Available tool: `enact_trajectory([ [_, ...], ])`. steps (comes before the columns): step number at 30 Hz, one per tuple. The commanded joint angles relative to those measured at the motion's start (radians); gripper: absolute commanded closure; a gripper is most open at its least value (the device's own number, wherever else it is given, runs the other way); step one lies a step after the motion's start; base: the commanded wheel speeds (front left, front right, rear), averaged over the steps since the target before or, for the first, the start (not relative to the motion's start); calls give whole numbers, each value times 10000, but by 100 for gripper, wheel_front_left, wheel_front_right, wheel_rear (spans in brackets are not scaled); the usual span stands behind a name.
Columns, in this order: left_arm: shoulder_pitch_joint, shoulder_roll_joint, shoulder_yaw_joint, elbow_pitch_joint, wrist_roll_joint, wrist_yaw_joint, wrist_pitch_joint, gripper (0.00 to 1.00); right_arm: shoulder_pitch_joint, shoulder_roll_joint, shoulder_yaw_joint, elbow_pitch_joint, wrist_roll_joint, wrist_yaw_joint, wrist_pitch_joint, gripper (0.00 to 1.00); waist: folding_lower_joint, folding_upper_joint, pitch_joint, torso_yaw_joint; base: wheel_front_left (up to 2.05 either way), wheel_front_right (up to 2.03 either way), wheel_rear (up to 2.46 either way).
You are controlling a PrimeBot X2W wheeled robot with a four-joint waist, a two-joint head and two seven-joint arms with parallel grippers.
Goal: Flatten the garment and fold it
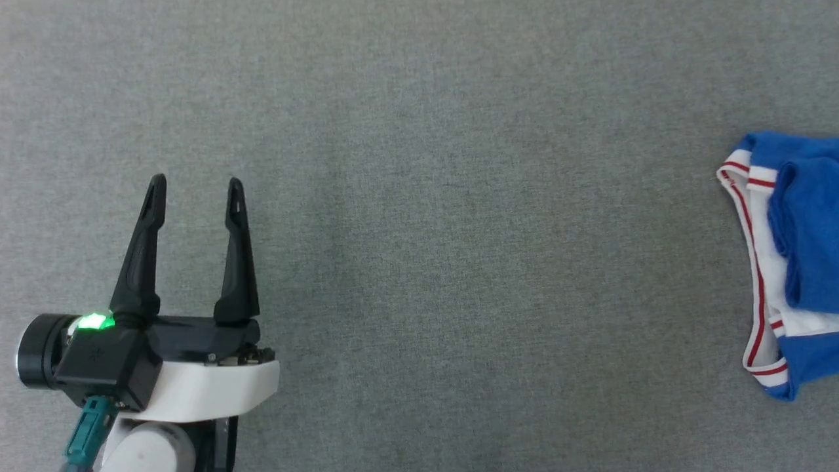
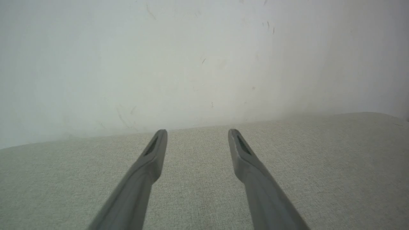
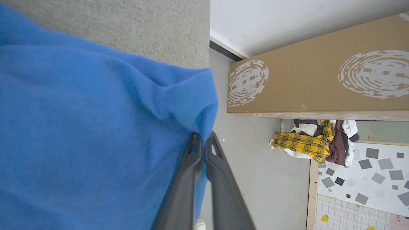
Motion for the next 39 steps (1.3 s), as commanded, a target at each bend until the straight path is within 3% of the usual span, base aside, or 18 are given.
enact_trajectory([
  [1, -210, 20, 14, -38, 112, 71, -22, 0, -297, 67, -74, 288, -100, -21, -161, 100, -1, 0, 236, 11, 0, 0, 0],
  [6, -274, 145, -83, 4, 288, 20, -7, 0, -460, 64, -95, 808, -263, -21, -569, 97, -1, 0, 233, -6, 0, 0, 0],
  [7, -299, 167, -149, -5, 314, -47, -40, 0, -514, 70, -104, 914, -318, -21, -696, 56, -1, 0, 201, -12, 0, 0, 0],
  [8, -297, 159, -171, 16, 320, -47, -47, 0, -569, 86, -114, 1012, -374, -21, -849, 0, -1, 0, 157, -20, 0, 0, 0],
  [16, -95, 174, -309, 370, 468, 107, 59, 0, -735, 320, 134, 1897, -212, -21, -1923, 0, -1, 0, -967, -31, 0, 0, 0],
  [21, 116, 87, -360, 597, 502, 259, 9, 0, -543, 875, -151, 1751, 91, -21, -2652, 0, -1, 0, -1678, -1, 0, 0, 0],
  [26, 616, 1, -393, 929, 307, 345, -75, 0, 105, 2102, -799, 867, 545, -21, -3512, 0, -1, 0, -2665, 35, 0, 0, 0],
  [32, 1390, 74, -298, 965, 31, 448, -88, 0, 1248, 4009, -1583, -1345, 521, -21, -4127, 0, -1, 0, -3620, 84, 0, 0, 0],
  [39, 2199, 76, -248, 872, -324, 542, -48, 0, 2639, 6040, -1348, -3800, 235, -21, -4243, 0, -1, 0, -4330, 163, 0, 0, 0],
])
